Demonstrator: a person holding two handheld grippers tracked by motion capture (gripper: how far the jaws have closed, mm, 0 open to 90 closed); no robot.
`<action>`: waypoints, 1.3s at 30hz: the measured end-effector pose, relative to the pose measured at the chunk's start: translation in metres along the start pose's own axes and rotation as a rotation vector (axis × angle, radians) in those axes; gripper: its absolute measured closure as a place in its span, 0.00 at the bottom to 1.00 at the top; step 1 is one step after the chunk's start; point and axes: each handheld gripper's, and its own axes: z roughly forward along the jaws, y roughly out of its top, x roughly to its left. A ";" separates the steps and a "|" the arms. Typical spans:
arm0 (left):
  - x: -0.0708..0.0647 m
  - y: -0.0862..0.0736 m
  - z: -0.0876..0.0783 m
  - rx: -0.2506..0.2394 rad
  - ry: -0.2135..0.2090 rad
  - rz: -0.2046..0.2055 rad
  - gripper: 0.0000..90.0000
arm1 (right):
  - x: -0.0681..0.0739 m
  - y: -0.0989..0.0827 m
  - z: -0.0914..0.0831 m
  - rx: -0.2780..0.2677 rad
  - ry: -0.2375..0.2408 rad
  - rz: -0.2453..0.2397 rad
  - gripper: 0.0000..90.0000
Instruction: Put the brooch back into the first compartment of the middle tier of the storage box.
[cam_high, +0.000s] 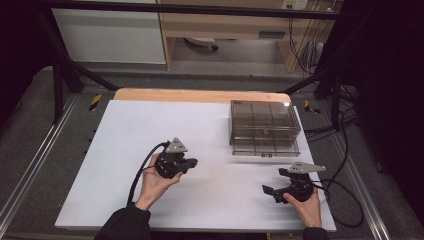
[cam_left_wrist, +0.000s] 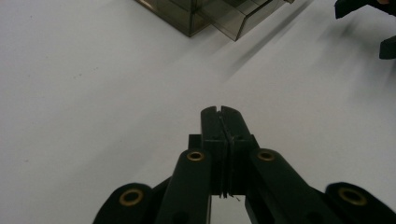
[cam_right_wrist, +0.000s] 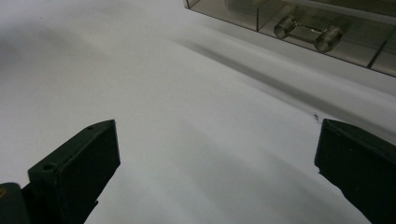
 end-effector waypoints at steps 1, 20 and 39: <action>-0.001 0.001 0.001 0.000 -0.002 0.002 0.99 | 0.000 0.000 0.000 0.000 0.000 0.000 0.01; -0.012 0.030 0.021 -0.001 -0.023 0.030 0.99 | 0.000 0.000 0.000 0.001 0.001 -0.002 0.01; -0.019 0.059 0.041 0.006 -0.030 0.058 0.99 | 0.000 0.000 0.000 0.009 0.002 -0.001 0.01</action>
